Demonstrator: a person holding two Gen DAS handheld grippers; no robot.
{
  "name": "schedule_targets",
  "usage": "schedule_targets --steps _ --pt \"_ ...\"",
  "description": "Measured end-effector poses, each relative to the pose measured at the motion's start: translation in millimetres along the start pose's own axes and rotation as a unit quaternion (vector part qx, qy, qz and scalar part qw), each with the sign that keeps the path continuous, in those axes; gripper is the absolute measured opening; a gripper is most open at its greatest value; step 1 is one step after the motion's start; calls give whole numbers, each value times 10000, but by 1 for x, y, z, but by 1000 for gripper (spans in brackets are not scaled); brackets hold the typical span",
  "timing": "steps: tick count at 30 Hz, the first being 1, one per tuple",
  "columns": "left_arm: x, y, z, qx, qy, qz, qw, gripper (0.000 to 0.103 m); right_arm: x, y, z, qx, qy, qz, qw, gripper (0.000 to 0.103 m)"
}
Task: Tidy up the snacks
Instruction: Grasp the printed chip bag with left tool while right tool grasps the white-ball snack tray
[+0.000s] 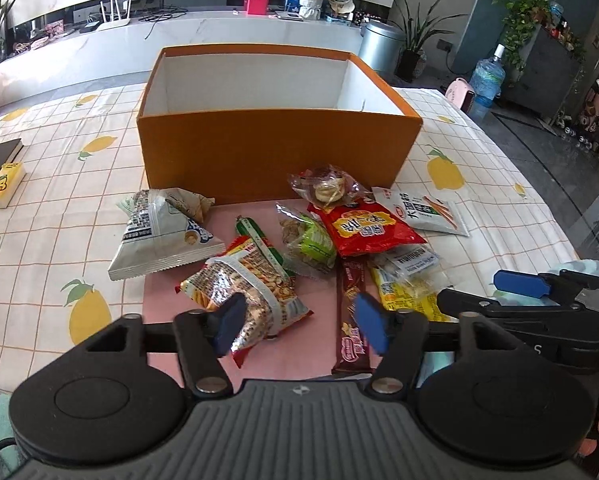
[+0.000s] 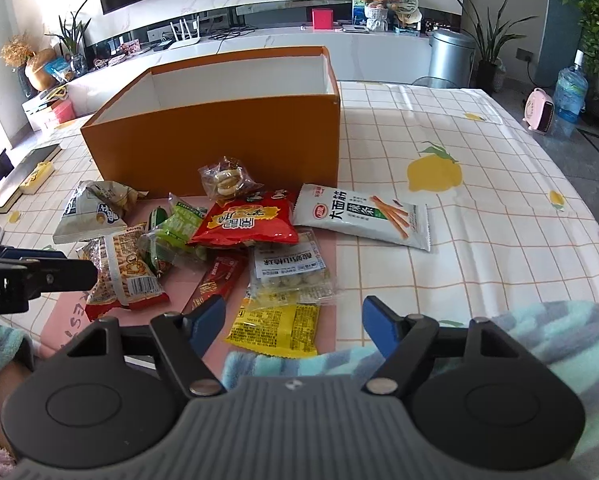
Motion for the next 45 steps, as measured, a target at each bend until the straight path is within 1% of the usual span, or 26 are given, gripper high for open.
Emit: schedule_targets --steps 1,3,7,10,13,17,21,24,27,30,32,35,38,45 --pt "4 -2 3 -43 50 65 10000 86 -1 -5 2 45 -21 16 10000 73" --pt "14 -8 7 -14 261 182 9995 87 -3 -15 5 104 -47 20 9999 74" --pt "32 -28 7 244 812 327 9959 87 -6 -35 11 160 -47 6 9999 74" --pt "40 -41 5 339 1026 506 9929 87 -5 -45 14 91 -39 29 9999 74" --pt "43 -53 2 461 1215 462 9904 88 -7 -56 13 135 -80 -70 9999 74" --pt "47 -65 0 520 1372 592 9874 88 -7 -62 16 59 -259 94 9996 74" --pt "51 -74 -1 546 1476 618 9856 88 -10 -72 14 210 -467 169 9985 72" --pt "53 -78 -1 539 1585 504 9846 88 -9 -77 14 238 -514 226 9981 70" --pt "52 -80 -1 513 1588 456 9849 88 -5 -80 13 289 -404 218 9985 68" --pt "50 -80 0 484 1530 370 9864 79 -2 -80 13 267 -288 221 9990 64" --pt "48 -80 0 432 1487 316 9874 71 0 -79 13 234 -220 224 9992 61" --pt "45 -79 0 325 1320 292 9903 65 2 -78 14 204 -114 174 9996 60" --pt "42 -76 -1 277 1181 315 9921 62 3 -76 14 171 -11 123 9998 59" --pt "37 -56 2 61 1026 269 9943 60 1 -68 13 74 -47 135 9999 58"
Point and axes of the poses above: each gripper's, at about its wrist camera, not at the fingertips, and y roughly against the way its jaws point, x to its left, z to its top, the point moved 10 cm from there along -y, roughly the way its jaws point, and after that the axes turned 10 degrees about y, right-handed, at the moved point
